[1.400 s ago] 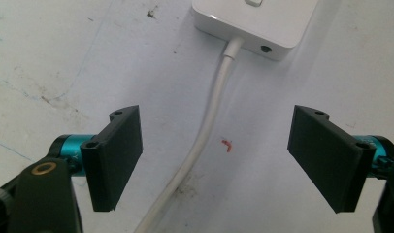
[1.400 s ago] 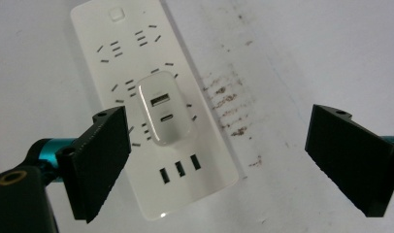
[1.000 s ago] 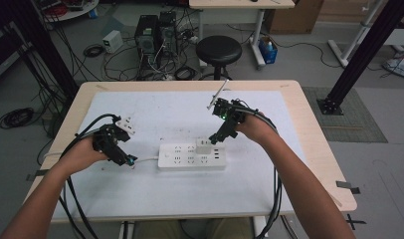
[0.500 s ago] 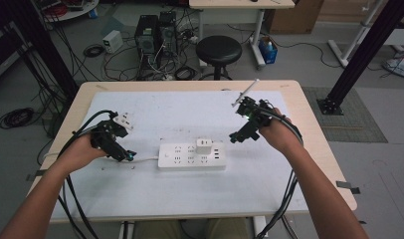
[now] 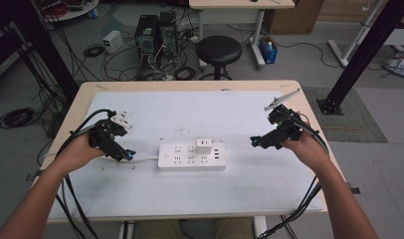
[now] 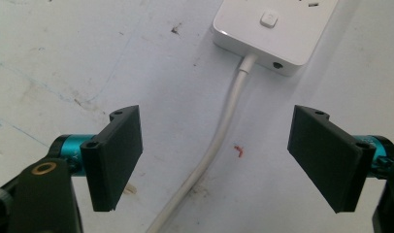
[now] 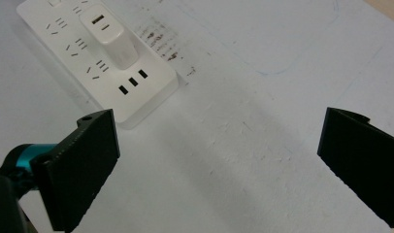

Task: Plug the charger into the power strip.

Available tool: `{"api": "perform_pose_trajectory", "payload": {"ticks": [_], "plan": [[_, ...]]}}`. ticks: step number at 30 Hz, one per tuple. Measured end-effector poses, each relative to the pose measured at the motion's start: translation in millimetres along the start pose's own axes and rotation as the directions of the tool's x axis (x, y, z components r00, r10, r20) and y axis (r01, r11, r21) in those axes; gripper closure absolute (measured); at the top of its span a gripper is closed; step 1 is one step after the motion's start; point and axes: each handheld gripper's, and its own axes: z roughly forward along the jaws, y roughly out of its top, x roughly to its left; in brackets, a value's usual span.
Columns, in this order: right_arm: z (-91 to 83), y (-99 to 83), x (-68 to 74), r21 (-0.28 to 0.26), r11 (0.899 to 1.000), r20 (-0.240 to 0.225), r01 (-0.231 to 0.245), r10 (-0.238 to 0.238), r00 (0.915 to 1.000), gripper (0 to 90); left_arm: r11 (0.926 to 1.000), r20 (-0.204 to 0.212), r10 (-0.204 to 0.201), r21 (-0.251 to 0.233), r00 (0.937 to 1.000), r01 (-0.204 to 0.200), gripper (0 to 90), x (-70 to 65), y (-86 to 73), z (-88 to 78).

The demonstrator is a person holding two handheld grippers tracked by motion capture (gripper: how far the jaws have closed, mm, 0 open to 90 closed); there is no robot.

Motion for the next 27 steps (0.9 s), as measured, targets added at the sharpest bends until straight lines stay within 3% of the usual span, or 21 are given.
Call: {"api": "perform_pose_trajectory", "payload": {"ticks": [15, 27], "plan": [[2.5, -16.5, 1.6, 0.07, 0.998, -0.016, 0.006, -0.005, 0.9999, 0.7, 1.0, 0.01, 0.006, 0.002, 0.9999, -0.006, 20.2, -0.1, 5.1, 0.0], [3.0, -25.6, -0.8, 0.067, 0.998, -0.011, -0.003, 0.004, 0.9999, 0.8, 1.0, 0.01, 0.0, 0.0, 1.0, 0.0, 20.2, -0.1, 5.3, -0.6]]}}
